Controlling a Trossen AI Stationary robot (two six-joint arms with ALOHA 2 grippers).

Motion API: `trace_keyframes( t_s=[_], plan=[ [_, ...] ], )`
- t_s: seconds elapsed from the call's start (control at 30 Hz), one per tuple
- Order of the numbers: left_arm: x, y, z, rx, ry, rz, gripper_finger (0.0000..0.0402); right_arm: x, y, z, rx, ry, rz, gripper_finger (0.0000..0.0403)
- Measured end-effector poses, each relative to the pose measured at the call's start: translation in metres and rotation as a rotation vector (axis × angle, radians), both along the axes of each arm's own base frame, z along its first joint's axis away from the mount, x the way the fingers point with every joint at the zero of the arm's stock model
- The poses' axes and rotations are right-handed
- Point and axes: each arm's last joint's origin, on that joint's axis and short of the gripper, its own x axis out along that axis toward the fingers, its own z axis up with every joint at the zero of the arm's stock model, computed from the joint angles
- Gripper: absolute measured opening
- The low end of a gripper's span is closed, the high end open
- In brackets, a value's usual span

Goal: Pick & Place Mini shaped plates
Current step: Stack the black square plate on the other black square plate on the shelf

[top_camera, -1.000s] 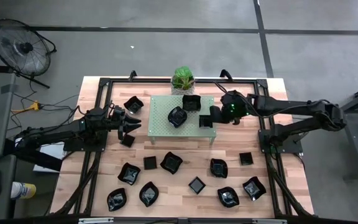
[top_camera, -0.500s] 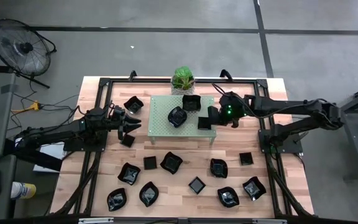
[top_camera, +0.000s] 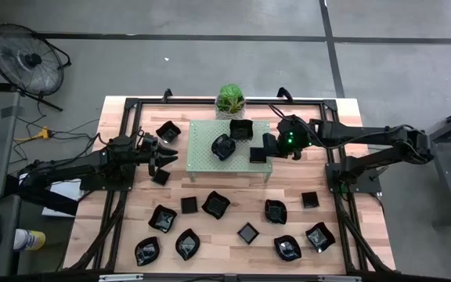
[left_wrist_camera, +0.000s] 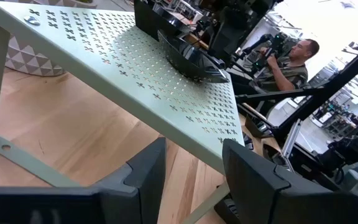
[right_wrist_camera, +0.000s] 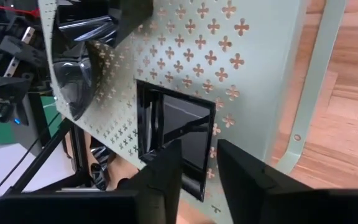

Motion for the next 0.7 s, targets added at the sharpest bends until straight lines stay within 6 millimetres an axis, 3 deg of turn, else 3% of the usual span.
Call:
trace_keyframes(
  t_s=[0.23, 0.7],
  plan=[
    [0.000, 0.000, 0.000, 0.000, 0.000, 0.000, 0.0156, -0.017, 0.004, 0.011, -0.050, 0.008, 0.020, 0.0125],
    [0.000, 0.000, 0.000, 0.000, 0.000, -0.001, 0.0156, -0.079, 0.020, 0.014, -0.018, 0.268, 0.112, 0.0126]
  ],
)
